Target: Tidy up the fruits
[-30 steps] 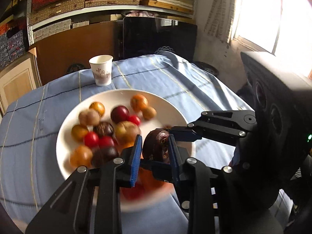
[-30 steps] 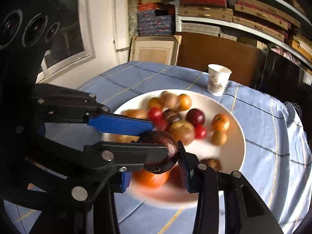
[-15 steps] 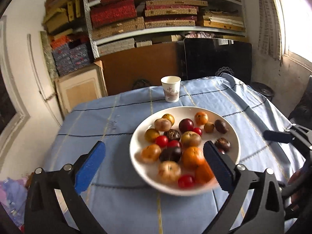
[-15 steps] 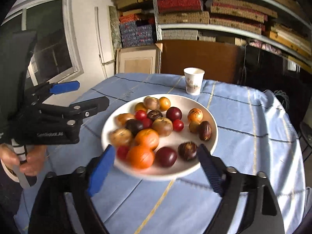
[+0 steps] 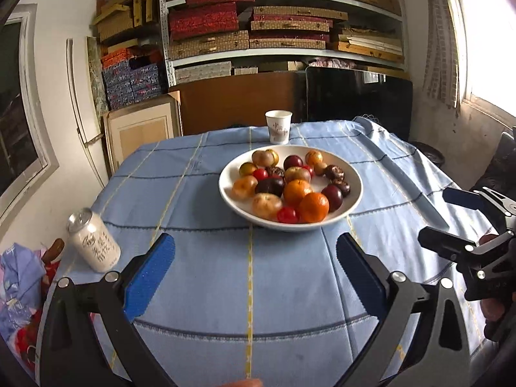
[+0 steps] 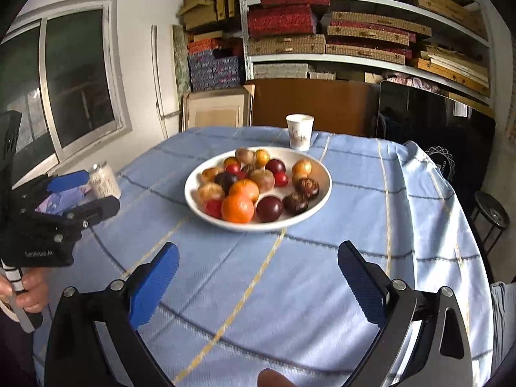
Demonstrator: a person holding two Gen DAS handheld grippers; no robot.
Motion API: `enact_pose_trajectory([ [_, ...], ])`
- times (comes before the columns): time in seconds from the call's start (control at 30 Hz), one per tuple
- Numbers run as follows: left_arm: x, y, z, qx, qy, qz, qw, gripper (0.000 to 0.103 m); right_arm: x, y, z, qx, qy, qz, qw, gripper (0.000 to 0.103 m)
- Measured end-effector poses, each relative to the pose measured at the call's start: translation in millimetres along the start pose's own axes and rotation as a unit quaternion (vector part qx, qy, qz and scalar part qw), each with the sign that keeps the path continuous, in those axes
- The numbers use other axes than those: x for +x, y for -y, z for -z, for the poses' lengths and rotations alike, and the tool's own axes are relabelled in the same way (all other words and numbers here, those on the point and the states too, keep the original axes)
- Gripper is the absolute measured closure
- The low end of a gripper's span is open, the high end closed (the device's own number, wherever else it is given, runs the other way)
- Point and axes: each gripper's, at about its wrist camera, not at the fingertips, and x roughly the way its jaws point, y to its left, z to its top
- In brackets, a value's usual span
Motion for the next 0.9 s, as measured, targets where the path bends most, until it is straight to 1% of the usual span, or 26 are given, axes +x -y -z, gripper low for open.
enact_pose_trajectory([
  [0.07,1,-1,3,0.001,0.0,-0.008,1.0,0.005,-2,-2,3,-0.006,0.001,0.006,1.0,0.004],
  [0.17,3,0,5,0.006,-0.004,-0.01,0.9999,0.005,-7,-3,4,-0.008,0.004,0.005,1.0,0.004],
  [0.47,7,0,7,0.005,-0.013,0.003,0.9999,0.005,-8,-5,6,-0.011,-0.005,0.008,1.0,0.004],
  [0.73,8,-3,9,-0.003,-0.008,-0.015,0.9999,0.005,-7,-5,8,-0.008,-0.008,0.008,1.0,0.004],
  [0.9,10,-4,11,-0.01,-0.012,-0.012,0.9998,0.005,-5,-3,9,-0.006,-0.01,0.008,1.0,0.004],
])
